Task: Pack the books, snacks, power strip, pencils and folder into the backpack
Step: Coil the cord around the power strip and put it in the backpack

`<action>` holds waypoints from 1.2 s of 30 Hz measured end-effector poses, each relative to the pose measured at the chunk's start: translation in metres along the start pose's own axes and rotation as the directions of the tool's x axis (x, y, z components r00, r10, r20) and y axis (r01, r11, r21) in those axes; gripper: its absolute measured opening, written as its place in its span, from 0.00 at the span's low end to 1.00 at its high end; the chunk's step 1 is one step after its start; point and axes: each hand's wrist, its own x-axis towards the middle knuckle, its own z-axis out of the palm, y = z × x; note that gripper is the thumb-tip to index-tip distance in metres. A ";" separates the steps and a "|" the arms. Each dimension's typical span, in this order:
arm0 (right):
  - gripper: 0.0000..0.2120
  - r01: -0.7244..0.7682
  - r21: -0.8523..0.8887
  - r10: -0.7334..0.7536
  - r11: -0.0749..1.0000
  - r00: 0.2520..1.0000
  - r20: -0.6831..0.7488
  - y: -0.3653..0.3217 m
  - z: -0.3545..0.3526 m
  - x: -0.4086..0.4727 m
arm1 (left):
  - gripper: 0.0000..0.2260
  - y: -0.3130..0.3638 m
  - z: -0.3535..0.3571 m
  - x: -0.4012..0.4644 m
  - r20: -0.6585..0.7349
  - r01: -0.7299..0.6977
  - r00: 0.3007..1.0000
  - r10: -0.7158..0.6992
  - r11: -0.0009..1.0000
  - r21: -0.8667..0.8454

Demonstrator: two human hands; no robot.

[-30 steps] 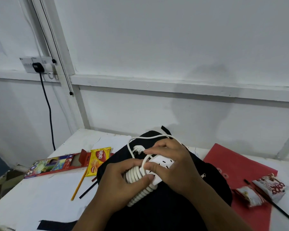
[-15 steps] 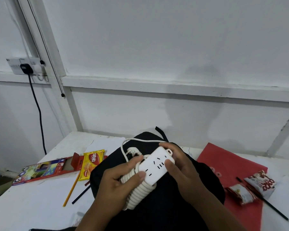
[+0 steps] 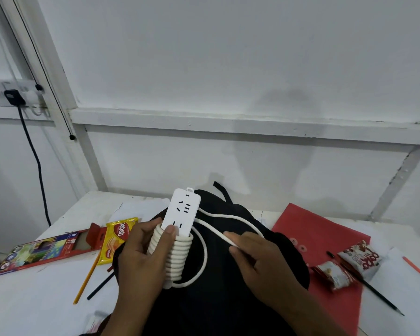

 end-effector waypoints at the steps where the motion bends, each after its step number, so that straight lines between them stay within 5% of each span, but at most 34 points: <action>1: 0.15 0.022 -0.018 -0.022 1.000 1.000 -0.014 -0.002 -0.003 0.001 | 0.15 -0.001 0.002 -0.001 0.003 0.001 1.000 -0.001 1.000 0.014; 14: 0.08 0.179 -0.029 -0.177 0.983 0.983 0.050 -0.040 -0.002 0.007 | 0.15 0.004 -0.002 -0.007 0.006 -0.027 1.000 0.026 0.986 0.167; 22: 0.11 0.182 -0.013 -0.178 0.983 0.974 0.139 -0.049 0.000 0.019 | 0.14 0.008 -0.014 -0.010 0.246 -0.105 0.968 0.040 0.961 0.255; 29: 0.06 0.101 0.020 -0.099 0.995 0.991 -0.090 -0.048 0.008 0.026 | 0.20 0.014 -0.020 -0.009 0.429 -0.138 0.902 0.041 0.970 0.198; 32: 0.15 -0.006 0.070 0.017 0.998 0.988 -0.153 -0.049 0.010 0.027 | 0.22 0.014 -0.018 -0.010 0.458 -0.143 0.888 0.052 0.976 0.165; 36: 0.26 -0.121 0.225 0.136 0.967 0.989 -0.053 -0.047 0.012 0.026 | 0.22 0.017 -0.014 -0.010 0.498 -0.183 0.864 0.079 0.969 0.164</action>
